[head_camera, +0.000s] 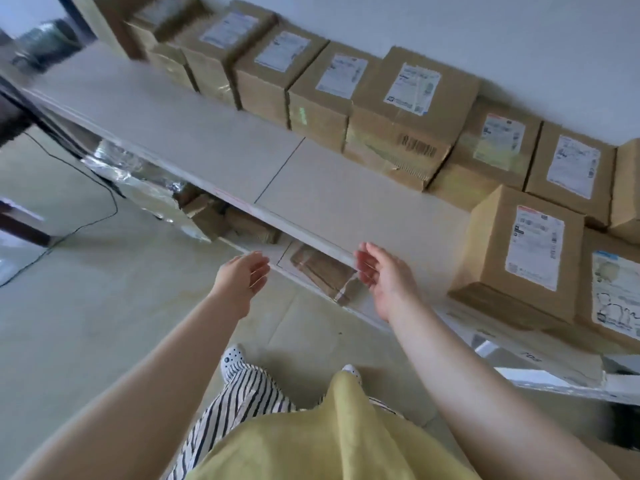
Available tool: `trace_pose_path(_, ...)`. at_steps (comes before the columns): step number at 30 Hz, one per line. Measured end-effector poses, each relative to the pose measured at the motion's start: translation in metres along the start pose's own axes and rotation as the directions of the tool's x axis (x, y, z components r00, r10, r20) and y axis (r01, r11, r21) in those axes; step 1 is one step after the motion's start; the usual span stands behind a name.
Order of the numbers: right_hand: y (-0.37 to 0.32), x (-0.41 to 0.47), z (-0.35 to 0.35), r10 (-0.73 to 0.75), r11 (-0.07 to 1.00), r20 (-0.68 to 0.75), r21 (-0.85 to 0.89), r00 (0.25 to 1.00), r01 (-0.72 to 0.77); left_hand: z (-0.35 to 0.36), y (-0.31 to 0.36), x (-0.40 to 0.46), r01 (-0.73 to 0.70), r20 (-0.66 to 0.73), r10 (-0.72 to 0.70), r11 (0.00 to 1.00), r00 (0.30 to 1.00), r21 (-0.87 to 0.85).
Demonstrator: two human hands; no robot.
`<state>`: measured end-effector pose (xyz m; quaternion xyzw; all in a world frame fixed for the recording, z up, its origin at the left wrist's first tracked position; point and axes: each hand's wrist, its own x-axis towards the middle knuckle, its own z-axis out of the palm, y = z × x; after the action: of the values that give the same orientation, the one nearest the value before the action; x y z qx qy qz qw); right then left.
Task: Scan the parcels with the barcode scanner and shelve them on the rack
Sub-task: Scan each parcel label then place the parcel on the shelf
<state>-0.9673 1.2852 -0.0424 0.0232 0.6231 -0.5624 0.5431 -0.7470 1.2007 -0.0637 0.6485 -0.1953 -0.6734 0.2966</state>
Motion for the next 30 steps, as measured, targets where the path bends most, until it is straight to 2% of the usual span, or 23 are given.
trace_pose_path(3,0.016,0.001,0.066,-0.009,0.997,0.109,-0.079,0.994,0.017,-0.057,0.022,0.014,-0.013,-0.082,0.002,0.99,0.997,-0.141)
trace_pose_path(7,0.05,0.007,0.162,0.03,0.99,0.181,-0.139,0.983,-0.005,-0.129,0.049,0.034,-0.048,-0.139,0.012,0.964,0.99,-0.261)
trace_pose_path(14,0.131,-0.001,0.33,0.146,0.958,0.198,-0.273,0.969,-0.089,-0.263,0.106,0.067,-0.028,-0.157,-0.018,0.958,0.987,-0.285)
trace_pose_path(17,0.156,-0.004,0.391,0.169,0.938,0.219,-0.336,0.961,-0.088,-0.324,0.139,0.082,-0.054,-0.211,-0.017,0.944,0.977,-0.325)
trace_pose_path(21,0.177,-0.004,0.457,0.192,0.918,0.275,-0.389,0.942,-0.074,-0.383,0.17,0.101,-0.078,-0.275,-0.04,0.911,0.961,-0.404)
trace_pose_path(27,0.203,0.017,0.573,0.24,0.869,0.334,-0.493,0.912,-0.048,-0.432,0.212,0.151,-0.033,-0.28,-0.14,0.846,0.95,-0.533)
trace_pose_path(30,0.213,0.037,0.635,0.27,0.85,0.352,-0.525,0.896,-0.05,-0.456,0.245,0.186,-0.045,-0.298,-0.147,0.833,0.943,-0.551)
